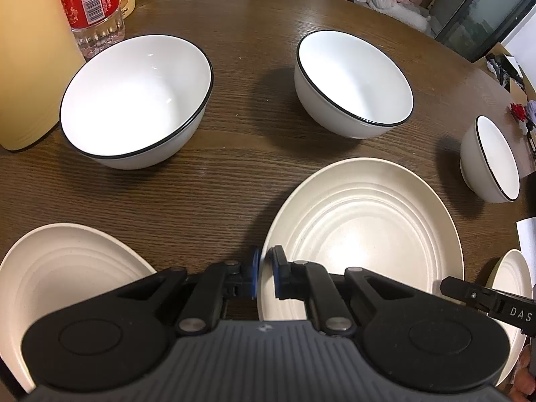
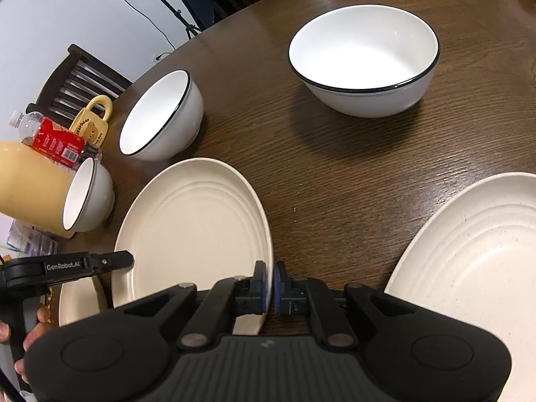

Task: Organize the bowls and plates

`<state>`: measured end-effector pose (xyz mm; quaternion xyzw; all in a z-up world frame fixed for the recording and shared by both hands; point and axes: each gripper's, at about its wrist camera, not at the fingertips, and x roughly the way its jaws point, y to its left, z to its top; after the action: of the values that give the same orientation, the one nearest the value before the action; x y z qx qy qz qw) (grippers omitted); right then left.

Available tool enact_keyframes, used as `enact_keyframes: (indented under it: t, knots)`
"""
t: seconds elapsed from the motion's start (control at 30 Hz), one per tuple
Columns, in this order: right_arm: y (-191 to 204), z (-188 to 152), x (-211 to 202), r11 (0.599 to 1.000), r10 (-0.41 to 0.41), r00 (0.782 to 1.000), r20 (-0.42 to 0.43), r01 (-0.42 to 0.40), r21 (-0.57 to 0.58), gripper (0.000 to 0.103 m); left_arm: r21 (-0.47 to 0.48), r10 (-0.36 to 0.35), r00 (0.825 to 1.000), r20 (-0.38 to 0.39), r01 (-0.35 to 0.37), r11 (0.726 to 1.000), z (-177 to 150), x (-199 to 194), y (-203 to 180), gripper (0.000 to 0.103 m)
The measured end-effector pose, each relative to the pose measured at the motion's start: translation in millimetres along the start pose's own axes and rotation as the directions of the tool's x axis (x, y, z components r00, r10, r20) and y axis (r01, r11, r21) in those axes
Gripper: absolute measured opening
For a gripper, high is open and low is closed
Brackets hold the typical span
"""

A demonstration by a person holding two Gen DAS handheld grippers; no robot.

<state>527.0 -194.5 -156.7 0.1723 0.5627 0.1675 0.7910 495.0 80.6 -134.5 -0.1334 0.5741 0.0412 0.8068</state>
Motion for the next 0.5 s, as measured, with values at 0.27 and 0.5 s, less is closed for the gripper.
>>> enact_keyframes:
  t: [0.27, 0.5]
  knots:
    - [1.6, -1.8, -0.4, 1.0, -0.009, 1.0, 0.002, 0.009, -0.013, 0.004, 0.001, 0.002, 1.0, 0.0, -0.002, 1.0, -0.5, -0.4, 0.2, 0.009]
    - [3.5, -3.4, -3.4, 1.0, -0.011, 1.0, 0.013, 0.011, -0.028, 0.004, 0.013, 0.005, 1.0, 0.014, -0.005, 1.0, -2.9, -5.0, -1.2, 0.009]
